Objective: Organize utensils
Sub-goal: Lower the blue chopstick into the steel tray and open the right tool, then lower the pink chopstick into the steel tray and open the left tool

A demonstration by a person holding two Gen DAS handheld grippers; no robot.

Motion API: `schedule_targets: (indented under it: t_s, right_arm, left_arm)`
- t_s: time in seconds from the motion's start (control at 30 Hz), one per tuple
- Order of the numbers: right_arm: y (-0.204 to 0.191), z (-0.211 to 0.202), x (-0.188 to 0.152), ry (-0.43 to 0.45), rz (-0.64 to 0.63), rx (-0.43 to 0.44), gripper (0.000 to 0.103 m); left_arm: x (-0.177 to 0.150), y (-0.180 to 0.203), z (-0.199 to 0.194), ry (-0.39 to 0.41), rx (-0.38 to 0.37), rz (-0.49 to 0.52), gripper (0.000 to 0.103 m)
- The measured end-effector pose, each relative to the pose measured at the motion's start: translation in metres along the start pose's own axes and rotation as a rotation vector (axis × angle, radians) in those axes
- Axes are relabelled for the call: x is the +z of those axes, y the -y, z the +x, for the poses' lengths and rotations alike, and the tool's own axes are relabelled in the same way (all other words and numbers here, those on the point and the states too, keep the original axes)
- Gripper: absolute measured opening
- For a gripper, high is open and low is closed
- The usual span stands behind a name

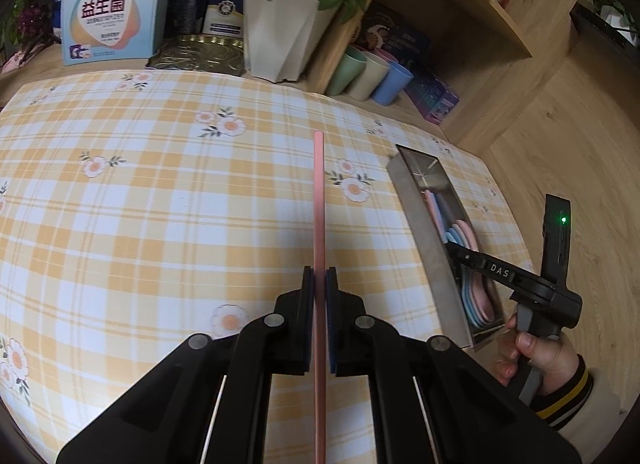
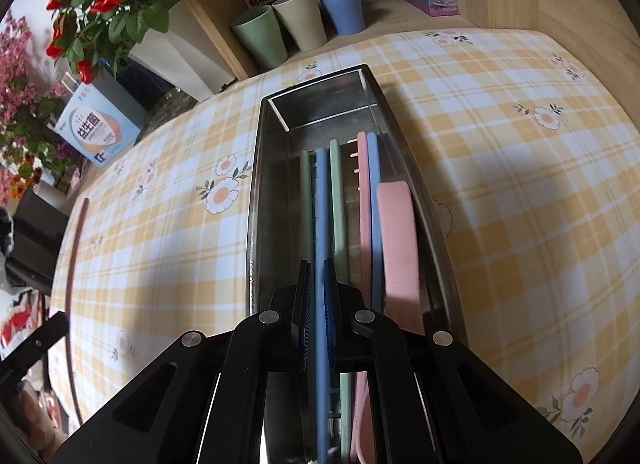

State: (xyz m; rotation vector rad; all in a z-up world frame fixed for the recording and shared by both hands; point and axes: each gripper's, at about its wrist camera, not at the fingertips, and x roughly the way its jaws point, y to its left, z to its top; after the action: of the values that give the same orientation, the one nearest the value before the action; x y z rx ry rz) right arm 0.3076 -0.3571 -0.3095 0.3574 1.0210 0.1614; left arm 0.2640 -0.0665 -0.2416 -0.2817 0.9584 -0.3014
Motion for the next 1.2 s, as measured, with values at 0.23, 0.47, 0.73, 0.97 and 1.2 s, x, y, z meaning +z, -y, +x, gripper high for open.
schedule_targets:
  t_s: [0.23,0.47,0.73,0.97,1.2]
  right_arm:
    - [0.011,-0.031,0.001,0.058,-0.003,-0.009,0.008]
    - [0.034,-0.056,-0.001,0.051,-0.052,-0.13,0.008]
    - [0.072,-0.076,-0.008,0.093,-0.026,-0.212,0.053]
    - [0.083,-0.079,-0.01,0.094,0.004,-0.19,0.058]
    - [0.089,-0.08,-0.013,0.1,0.03,-0.173,0.058]
  left_arm:
    - [0.002,0.028,0.019,-0.062,-0.061,-0.01,0.005]
    - [0.008,0.073,0.048,-0.094,-0.104,0.009,0.006]
    - [0.011,0.118,0.091,-0.169,-0.118,0.023,0.006]
    - [0.02,0.141,0.114,-0.191,-0.127,0.005,0.006]
    - [0.024,0.146,0.135,-0.215,-0.084,-0.031,0.006]
